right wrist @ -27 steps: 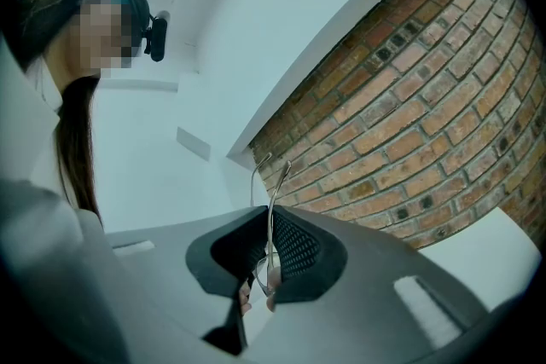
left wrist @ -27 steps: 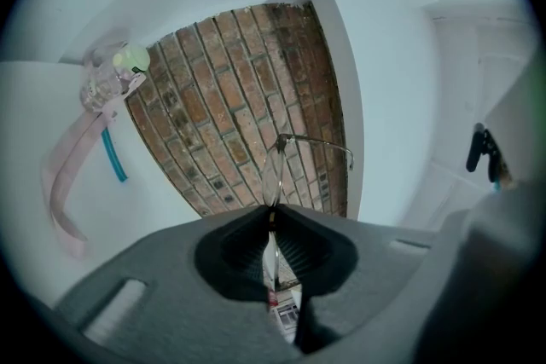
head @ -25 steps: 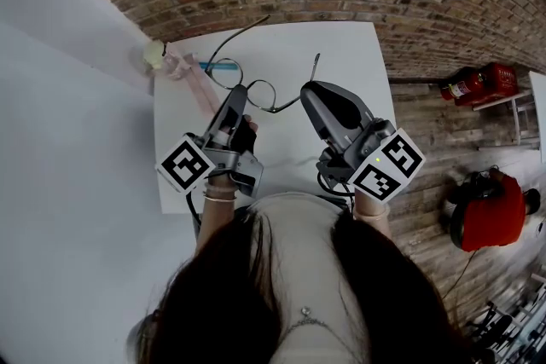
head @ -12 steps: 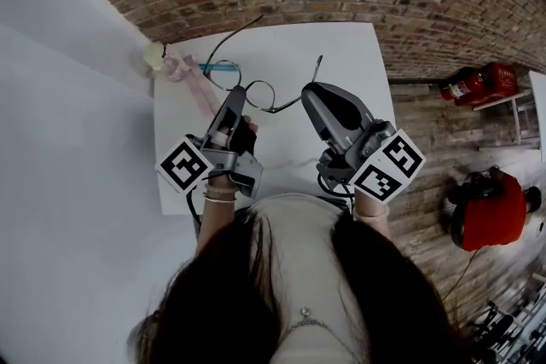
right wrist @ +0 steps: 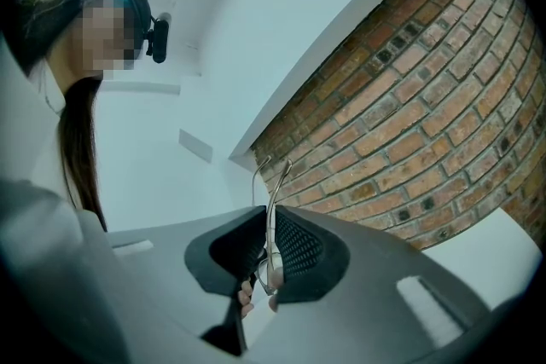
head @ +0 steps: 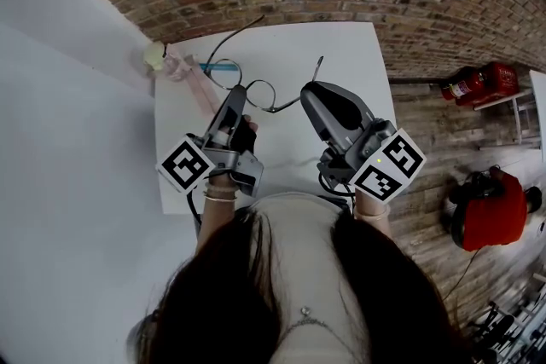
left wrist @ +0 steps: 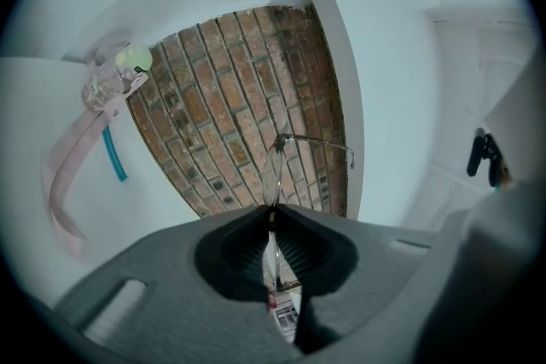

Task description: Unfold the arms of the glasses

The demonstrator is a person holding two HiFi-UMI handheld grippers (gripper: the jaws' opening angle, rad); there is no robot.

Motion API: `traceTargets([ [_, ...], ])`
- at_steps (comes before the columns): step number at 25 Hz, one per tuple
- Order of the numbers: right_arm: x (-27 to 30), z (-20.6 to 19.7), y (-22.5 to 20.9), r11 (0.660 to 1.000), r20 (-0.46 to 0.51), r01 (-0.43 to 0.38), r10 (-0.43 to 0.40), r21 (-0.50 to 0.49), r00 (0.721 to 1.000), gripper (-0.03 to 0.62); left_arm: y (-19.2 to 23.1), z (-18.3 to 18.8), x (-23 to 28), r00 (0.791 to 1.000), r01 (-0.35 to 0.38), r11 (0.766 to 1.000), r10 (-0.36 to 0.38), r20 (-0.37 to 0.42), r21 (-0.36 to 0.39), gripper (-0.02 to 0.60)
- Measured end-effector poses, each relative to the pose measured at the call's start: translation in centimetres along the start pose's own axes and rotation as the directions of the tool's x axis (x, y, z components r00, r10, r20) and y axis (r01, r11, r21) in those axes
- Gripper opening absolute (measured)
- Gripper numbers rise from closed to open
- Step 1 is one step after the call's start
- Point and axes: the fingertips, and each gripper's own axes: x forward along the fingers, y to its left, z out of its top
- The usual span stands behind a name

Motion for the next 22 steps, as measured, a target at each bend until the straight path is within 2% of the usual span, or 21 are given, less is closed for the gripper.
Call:
traceTargets([
  [12,-0.6,0.9,-0.2,1.0,0.039,0.002,-0.002,0.009,0.999,0.043,0.4,0.7,-0.2,1.0,-0.013,1.0,0.013,0.014,0.0,0.021],
  [22,-1.7,1.1,-2.1,0.994,0.038,0.106,-0.105,-0.035,0.994,0.028,0.4,1.5,-0.6,0.999,0.001,1.0,0.0,0.036,-0.03,0.021],
])
